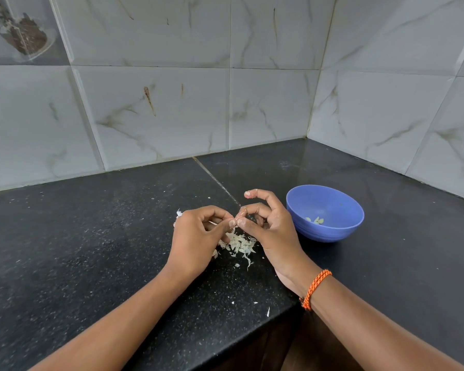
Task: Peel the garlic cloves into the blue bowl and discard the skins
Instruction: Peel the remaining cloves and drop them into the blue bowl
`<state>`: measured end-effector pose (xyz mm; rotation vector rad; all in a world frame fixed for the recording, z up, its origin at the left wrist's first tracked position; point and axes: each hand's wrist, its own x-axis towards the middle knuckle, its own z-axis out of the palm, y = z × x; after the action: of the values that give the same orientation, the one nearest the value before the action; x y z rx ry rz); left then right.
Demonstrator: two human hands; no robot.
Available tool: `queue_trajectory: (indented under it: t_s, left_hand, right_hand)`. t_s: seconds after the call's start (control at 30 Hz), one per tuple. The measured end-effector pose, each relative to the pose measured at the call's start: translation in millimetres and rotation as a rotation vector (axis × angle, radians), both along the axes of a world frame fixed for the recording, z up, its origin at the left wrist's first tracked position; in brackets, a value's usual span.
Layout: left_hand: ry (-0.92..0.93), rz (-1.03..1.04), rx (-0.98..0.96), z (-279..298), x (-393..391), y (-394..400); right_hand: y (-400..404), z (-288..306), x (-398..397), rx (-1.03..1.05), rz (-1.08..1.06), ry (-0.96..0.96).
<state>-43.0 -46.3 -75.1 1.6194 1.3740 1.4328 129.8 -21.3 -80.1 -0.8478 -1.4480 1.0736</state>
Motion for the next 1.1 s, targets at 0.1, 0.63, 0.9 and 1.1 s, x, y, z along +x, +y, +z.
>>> queue_trajectory:
  t_s: [0.1, 0.63, 0.9, 1.1]
  left_hand:
    - [-0.015, -0.032, 0.01, -0.4, -0.2, 0.6]
    - [0.14, 0.048, 0.048, -0.6, 0.2, 1.5]
    - [0.131, 0.041, 0.03, -3.9, -2.2, 3.9]
    - [-0.137, -0.105, -0.034, 0.5, 0.2, 2.3]
  right_hand:
    - [-0.9, 1.2, -0.3, -0.089, 0.06, 0.096]
    - [-5.5, 3.8, -0.7, 0.104, -0.14, -0.14]
    - [-4.8, 1.9, -1.1, 0.102, -0.122, -0.118]
    - [-2.1, 2.4, 2.1, -0.124, 0.019, 0.148]
